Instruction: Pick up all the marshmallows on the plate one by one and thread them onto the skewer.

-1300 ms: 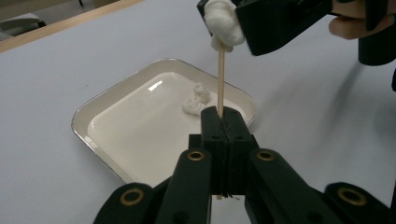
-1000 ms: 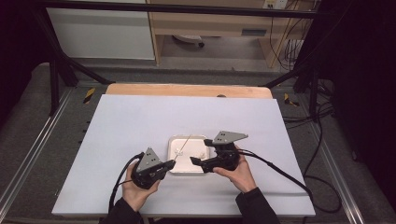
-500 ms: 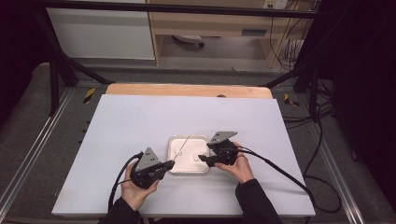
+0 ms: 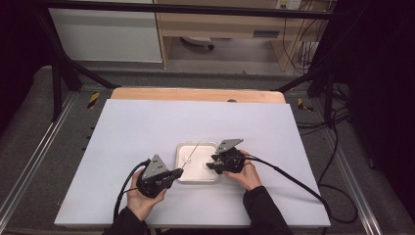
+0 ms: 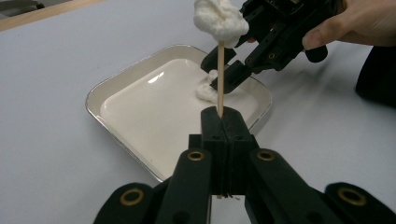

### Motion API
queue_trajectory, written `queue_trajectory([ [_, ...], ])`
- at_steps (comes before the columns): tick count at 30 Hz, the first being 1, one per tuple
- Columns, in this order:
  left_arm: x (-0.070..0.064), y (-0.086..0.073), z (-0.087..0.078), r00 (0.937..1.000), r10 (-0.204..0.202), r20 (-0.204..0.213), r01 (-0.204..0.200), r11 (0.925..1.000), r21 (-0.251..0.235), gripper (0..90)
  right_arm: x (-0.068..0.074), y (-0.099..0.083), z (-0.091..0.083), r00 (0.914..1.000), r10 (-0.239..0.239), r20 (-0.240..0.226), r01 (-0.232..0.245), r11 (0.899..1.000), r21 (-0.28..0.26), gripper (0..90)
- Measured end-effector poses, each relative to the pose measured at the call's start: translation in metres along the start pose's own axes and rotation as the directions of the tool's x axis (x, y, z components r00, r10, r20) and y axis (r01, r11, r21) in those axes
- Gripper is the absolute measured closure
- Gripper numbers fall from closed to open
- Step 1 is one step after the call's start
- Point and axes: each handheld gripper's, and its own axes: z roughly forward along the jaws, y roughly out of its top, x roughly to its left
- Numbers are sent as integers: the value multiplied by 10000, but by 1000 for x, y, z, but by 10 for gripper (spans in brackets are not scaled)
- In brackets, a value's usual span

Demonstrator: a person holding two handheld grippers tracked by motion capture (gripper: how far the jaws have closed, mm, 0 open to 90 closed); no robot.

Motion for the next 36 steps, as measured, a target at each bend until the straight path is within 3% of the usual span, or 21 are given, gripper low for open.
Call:
queue_trajectory([
  [7, 0, 0, 0, 10000, 38, 10, -38, 10000, 2, 892, -1, -1, 1, 9999, -146, -42, 147, 9998, 113, 710],
  [18, -1, 0, 1, 10000, 34, 10, -34, 10000, 24, 892, -1, 2, -5, 10000, 47, -61, -46, 9999, 93, 754],
  [28, -2, 0, 1, 10000, 49, 44, -49, 10000, 27, 892, 2, 11, -30, 9999, 99, -109, -106, 9975, -701, 764],
  [36, -4, 1, 2, 9999, 121, 102, -122, 9999, 80, 892, 7, 21, -66, 9991, 403, -154, -424, 9834, -1763, 767],
])
